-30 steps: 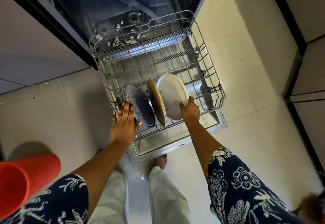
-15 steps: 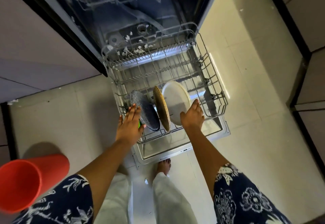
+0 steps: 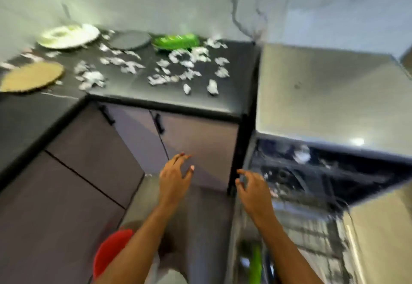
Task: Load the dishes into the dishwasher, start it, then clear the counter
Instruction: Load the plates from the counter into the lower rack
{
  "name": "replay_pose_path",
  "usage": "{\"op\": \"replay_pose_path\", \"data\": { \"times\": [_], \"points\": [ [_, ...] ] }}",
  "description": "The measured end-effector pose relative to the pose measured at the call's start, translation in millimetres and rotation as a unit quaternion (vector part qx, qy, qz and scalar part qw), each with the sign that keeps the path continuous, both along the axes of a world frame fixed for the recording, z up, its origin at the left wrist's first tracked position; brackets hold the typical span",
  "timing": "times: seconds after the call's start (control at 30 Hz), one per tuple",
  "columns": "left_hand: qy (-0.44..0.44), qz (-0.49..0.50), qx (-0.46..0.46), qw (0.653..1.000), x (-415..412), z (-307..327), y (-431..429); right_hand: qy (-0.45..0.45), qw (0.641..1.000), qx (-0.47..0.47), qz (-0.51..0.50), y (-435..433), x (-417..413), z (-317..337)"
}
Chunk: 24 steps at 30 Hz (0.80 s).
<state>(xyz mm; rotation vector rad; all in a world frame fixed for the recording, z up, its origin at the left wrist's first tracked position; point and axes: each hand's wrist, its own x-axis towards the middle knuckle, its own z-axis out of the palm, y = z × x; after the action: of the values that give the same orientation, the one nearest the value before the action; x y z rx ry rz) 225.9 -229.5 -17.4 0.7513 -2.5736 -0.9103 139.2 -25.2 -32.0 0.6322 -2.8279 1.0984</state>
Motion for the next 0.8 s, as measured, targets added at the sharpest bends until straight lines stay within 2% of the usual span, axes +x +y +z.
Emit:
{"op": "replay_pose_path", "data": {
  "times": [0.17, 0.33, 0.6, 0.8],
  "points": [
    [0.040, 0.106, -0.031, 0.993, -31.4, 51.7, -167.0, 0.015, 0.995, -0.054, 0.077, -200.4, -64.9, 51.5],
    [-0.042, 0.110, -0.077, 0.990, -67.0, 75.9, -325.0, 0.005, 0.990, -0.014, 0.142, -364.6, -110.7, 90.5],
    [-0.064, 0.152, -0.069, 0.984, -115.4, 78.6, -466.4, -0.006, 0.973, 0.099, 0.210, -504.0, -182.5, 95.3],
    [-0.098, 0.113, -0.093, 0.984, -207.0, 82.5, -544.5, 0.042, 0.972, 0.133, 0.190, -587.6, -286.2, 95.3]
  ]
}}
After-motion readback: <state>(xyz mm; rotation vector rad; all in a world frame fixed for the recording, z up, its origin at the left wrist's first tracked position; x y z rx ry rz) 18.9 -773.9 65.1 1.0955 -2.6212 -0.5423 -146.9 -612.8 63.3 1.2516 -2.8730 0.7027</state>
